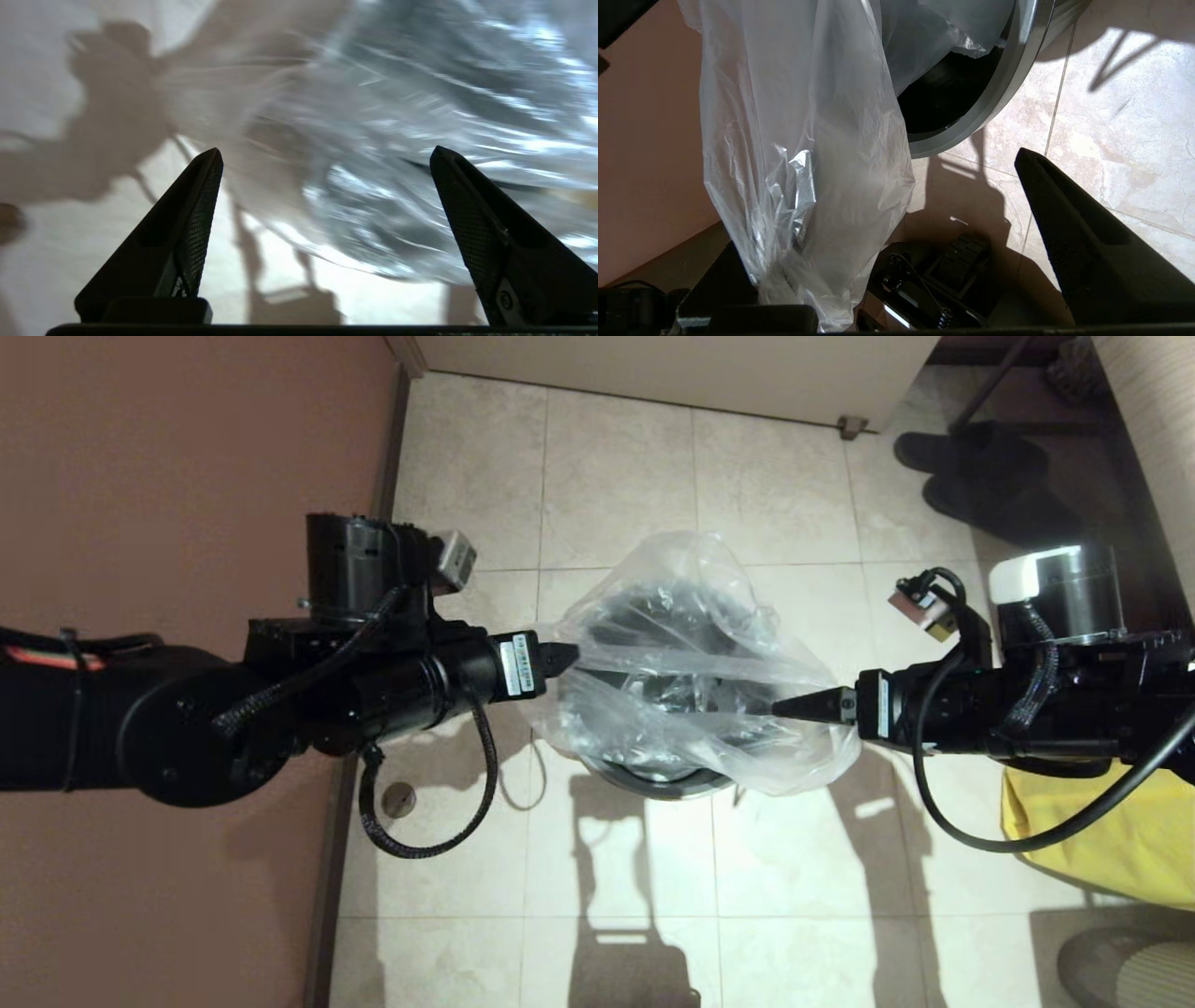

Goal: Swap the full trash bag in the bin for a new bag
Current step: Put the new garbage bag on the trash can

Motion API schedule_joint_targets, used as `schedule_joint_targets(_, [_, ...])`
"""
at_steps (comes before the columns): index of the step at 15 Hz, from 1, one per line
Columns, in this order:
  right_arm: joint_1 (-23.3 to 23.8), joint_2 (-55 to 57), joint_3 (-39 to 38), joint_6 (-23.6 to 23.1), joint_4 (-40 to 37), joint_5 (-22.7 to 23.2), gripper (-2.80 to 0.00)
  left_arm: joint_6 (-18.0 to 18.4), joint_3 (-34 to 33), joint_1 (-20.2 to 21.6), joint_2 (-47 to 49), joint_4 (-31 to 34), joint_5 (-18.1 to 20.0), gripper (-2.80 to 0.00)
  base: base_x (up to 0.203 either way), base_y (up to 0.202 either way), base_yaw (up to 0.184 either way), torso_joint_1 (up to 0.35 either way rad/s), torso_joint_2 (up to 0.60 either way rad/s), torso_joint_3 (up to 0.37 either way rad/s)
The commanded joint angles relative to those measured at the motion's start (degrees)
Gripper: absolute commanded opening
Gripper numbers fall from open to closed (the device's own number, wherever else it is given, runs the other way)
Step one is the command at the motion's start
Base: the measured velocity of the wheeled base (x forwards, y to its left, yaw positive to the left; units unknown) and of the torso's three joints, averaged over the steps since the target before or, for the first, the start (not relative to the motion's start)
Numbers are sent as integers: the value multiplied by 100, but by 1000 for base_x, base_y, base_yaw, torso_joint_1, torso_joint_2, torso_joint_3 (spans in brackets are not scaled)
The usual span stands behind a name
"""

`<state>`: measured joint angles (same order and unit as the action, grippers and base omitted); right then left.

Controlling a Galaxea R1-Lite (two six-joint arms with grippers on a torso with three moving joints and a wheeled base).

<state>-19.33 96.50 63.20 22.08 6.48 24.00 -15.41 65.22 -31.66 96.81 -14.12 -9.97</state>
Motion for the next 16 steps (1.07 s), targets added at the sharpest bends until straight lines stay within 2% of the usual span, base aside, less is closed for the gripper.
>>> schedule_joint_targets(1, [-9,-16,-34,7,11,17,0,-299,479,-196,-75,655,70,0,0,0,0,0,0,0])
schedule_joint_targets(4, [-18,9,-123,-54,29,17,0,-1116,1714,-404,313,2548,266,0,0,0,0,0,0,0])
schedule_joint_targets(5, [-18,9,-123,-89,29,17,0,-1353,1939,-435,404,3104,384,0,0,0,0,0,0,0])
schedule_joint_targets(8, [-13,56,-128,-98,50,17,0,-1734,2171,-581,468,4211,486,0,0,0,0,0,0,0])
schedule_joint_targets(11, [-18,79,-132,-98,64,9,0,-2114,2250,-692,461,4673,488,0,0,0,0,0,0,0])
schedule_joint_targets(16, [-66,110,-144,-98,64,17,0,-2158,2737,-605,1184,4679,474,0,0,0,0,0,0,0])
